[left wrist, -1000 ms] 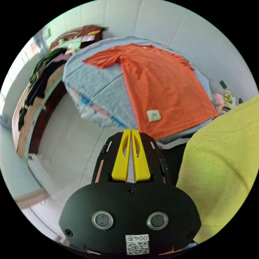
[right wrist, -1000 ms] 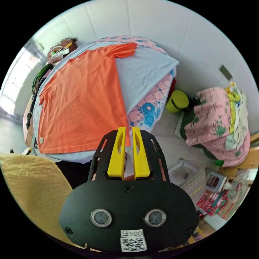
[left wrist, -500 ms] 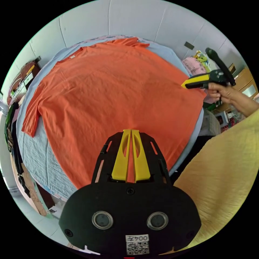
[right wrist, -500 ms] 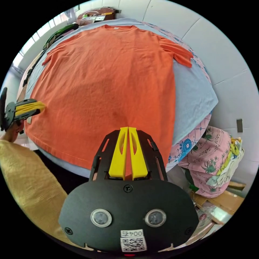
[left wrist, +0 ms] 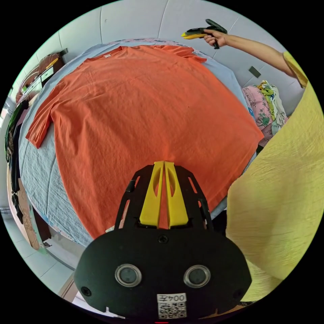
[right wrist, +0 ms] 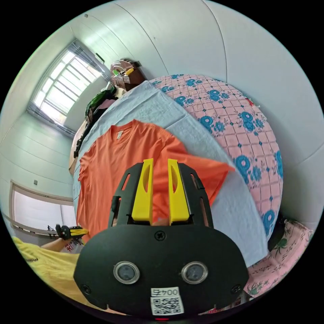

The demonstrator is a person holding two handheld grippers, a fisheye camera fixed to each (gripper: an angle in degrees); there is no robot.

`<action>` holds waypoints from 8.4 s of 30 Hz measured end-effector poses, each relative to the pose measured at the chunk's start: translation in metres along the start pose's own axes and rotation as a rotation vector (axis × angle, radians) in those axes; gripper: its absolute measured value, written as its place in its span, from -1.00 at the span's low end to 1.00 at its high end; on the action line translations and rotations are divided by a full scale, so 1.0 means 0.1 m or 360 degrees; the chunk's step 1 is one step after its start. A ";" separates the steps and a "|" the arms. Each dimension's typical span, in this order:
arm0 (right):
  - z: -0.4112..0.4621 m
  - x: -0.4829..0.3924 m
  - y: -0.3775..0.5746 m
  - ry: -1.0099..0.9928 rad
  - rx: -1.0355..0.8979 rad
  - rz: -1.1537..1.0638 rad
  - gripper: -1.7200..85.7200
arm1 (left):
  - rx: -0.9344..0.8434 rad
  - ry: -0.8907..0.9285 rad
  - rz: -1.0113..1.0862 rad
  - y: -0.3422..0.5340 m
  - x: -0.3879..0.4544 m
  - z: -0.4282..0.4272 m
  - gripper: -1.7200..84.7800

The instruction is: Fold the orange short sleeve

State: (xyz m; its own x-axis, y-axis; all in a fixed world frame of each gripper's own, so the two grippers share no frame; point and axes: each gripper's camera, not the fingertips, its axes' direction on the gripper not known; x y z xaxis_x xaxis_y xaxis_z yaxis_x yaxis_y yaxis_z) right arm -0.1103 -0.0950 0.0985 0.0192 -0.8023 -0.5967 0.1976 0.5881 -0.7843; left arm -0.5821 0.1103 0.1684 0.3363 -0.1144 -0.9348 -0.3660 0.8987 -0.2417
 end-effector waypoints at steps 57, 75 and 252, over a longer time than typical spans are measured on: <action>-0.17 1.33 1.07 0.0225 -0.0164 0.0283 -0.87 | -0.0144 -0.0107 0.0025 -0.60 0.35 0.50 -0.95; 0.25 -0.03 2.59 -0.0068 -0.0258 0.0305 -0.74 | 0.0158 0.0024 -0.0286 -0.44 -0.19 0.03 -0.95; 0.36 -2.02 3.27 0.0755 -0.0412 0.0237 -0.95 | -0.0064 -0.0022 0.0207 -0.15 -0.66 0.67 -0.94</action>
State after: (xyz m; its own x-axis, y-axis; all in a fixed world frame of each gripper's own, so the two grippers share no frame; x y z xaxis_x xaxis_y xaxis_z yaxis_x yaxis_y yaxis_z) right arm -0.0142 0.2560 -0.0312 -0.4261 -0.6097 -0.6683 -0.0215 0.7454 -0.6663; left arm -0.5409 0.1329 0.2510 0.2955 0.0079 -0.9553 -0.4418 0.8877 -0.1293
